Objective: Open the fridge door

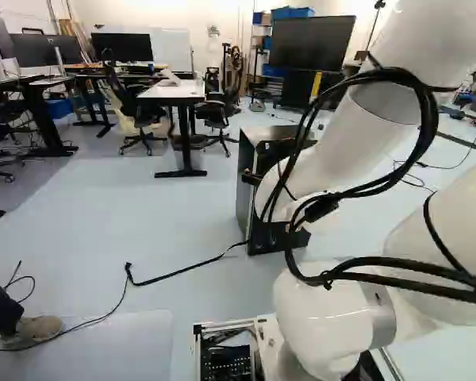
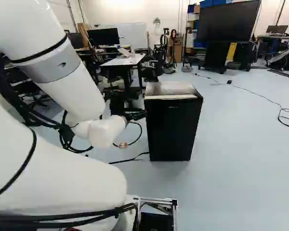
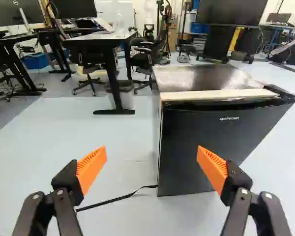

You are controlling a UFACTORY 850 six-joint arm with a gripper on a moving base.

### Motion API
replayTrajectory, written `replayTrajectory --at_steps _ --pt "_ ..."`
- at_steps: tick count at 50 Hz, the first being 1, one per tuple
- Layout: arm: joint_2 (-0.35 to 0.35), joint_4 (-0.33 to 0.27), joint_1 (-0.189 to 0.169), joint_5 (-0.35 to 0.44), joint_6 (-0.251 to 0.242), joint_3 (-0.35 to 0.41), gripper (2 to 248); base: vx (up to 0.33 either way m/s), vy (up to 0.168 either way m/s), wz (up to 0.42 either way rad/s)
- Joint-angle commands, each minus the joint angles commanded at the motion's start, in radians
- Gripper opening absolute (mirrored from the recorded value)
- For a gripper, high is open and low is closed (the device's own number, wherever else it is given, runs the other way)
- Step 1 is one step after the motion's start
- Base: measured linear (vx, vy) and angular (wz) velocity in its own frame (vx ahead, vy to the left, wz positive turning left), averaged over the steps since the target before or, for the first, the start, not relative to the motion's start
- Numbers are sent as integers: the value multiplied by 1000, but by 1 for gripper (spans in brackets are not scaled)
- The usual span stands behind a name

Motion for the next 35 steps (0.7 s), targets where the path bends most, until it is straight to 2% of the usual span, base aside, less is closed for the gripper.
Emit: replayTrajectory --at_steps 35 --pt "0 0 0 0 0 0 247 0 0 0"
